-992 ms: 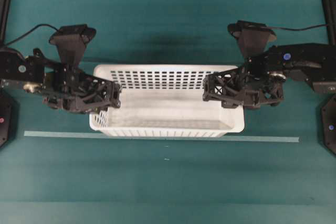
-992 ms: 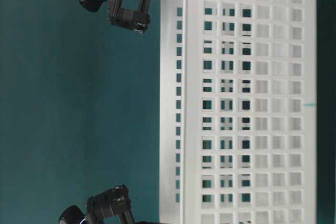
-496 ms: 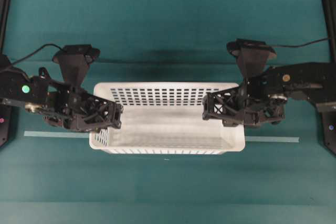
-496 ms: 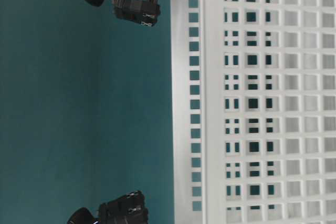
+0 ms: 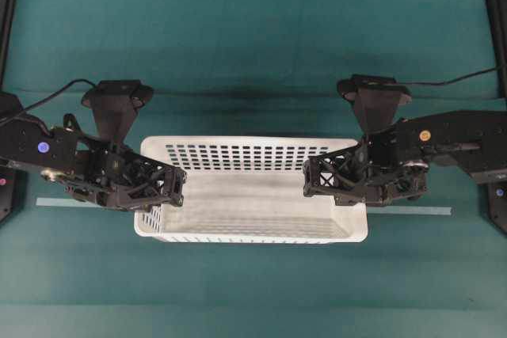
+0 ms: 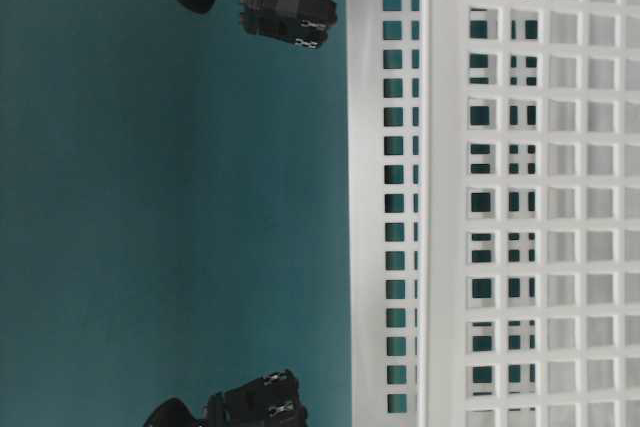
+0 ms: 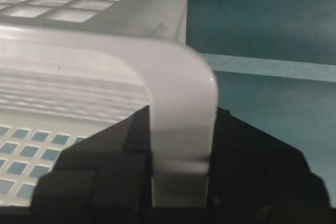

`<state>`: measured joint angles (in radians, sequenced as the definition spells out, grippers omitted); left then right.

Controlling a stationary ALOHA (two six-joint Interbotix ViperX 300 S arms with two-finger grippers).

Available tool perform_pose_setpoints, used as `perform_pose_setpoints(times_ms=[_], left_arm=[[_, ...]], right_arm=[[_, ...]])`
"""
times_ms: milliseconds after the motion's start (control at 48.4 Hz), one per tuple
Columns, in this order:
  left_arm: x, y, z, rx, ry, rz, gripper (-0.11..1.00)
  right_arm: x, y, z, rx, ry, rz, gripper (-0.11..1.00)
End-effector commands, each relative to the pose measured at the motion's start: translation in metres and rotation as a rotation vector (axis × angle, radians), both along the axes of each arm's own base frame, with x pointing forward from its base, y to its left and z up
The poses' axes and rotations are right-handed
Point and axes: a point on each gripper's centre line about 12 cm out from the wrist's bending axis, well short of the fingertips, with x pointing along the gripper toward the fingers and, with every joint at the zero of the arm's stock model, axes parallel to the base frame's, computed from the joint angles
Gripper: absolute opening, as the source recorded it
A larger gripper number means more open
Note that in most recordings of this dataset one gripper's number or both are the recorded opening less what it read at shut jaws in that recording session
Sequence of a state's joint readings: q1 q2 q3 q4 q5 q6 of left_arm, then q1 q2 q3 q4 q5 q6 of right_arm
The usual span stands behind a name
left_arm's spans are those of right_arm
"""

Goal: Lift the white basket with both hands.
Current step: 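Lift the basket with both grippers and pull it toward the front, then lower the basket onto the table and open both grippers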

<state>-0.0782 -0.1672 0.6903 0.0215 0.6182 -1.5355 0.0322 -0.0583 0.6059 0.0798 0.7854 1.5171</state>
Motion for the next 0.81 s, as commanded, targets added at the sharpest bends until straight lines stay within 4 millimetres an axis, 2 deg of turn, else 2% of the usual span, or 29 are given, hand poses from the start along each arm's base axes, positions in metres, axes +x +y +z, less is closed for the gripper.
perform_pose_setpoints(times_ms=[0,289,785], left_arm=[[0.003,-0.002,0.005,0.01,-0.024,-0.017,-0.01],[0.003,-0.001,-0.014,0.021,0.025,-0.023,-0.01],[-0.003,-0.001,-0.022,0.024,0.005,-0.036,-0.01]], right_arm=[[0.003,0.006,0.0,-0.009,-0.015,0.033,0.16],[-0.002,0.002,-0.009,-0.027,0.012,0.037,0.16],[-0.002,0.003,-0.012,-0.026,-0.022,0.041,0.16]])
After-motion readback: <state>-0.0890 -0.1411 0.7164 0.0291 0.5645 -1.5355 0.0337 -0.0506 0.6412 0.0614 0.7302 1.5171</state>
